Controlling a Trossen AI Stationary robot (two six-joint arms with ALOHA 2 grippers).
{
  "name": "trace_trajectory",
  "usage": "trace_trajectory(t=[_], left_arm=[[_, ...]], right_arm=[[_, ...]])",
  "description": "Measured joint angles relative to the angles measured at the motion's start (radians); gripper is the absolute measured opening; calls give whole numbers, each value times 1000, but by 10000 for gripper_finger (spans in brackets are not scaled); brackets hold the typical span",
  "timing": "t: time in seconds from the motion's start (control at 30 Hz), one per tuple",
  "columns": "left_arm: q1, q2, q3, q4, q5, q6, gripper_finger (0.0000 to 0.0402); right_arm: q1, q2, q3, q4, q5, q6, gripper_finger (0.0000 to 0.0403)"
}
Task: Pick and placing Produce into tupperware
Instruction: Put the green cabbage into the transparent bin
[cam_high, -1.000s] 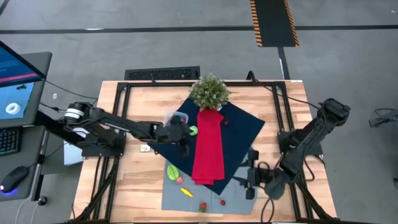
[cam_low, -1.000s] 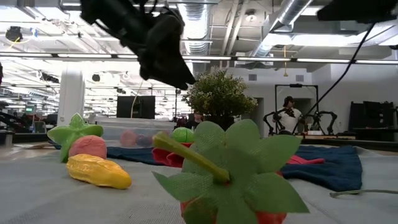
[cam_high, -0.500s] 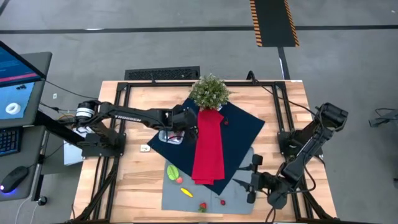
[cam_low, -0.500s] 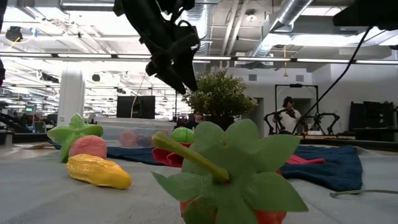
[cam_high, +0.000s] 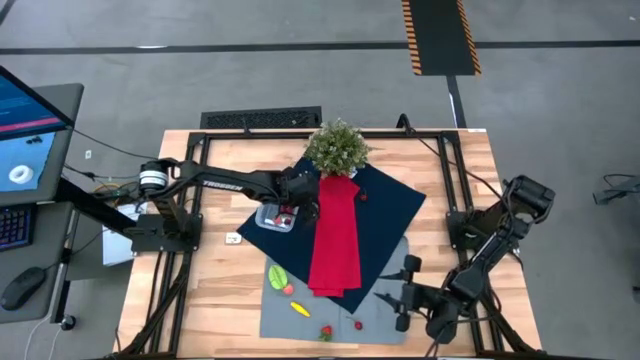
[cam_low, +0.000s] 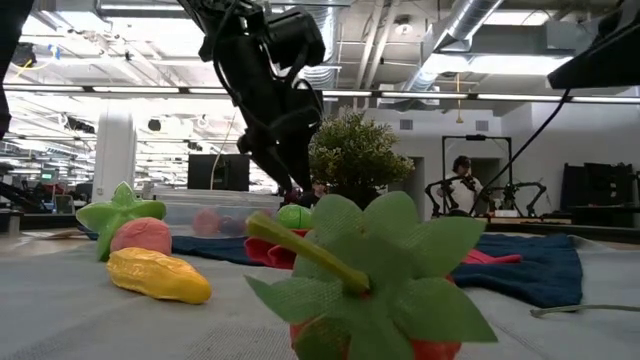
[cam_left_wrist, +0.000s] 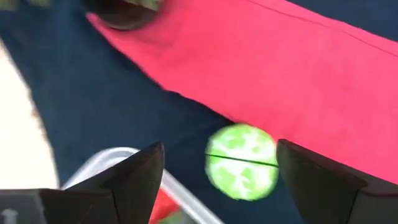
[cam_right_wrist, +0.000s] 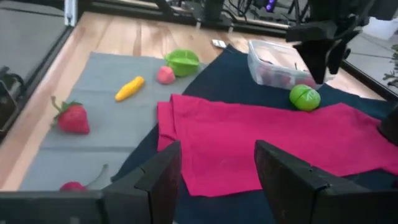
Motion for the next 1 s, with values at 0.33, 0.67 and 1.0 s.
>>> trace_trajectory(t=[0.33, 0.67, 1.0], left_arm=[[9, 1, 0, 7, 84, -16, 296], [11, 24, 1, 2, 71, -23, 296], [16, 66, 7, -20, 51, -20, 296]], right_arm=[[-12, -3, 0, 1, -1, 7, 225], [-10, -3, 0, 1, -1, 10, 225], [-11, -2, 0, -7, -2, 25, 225]])
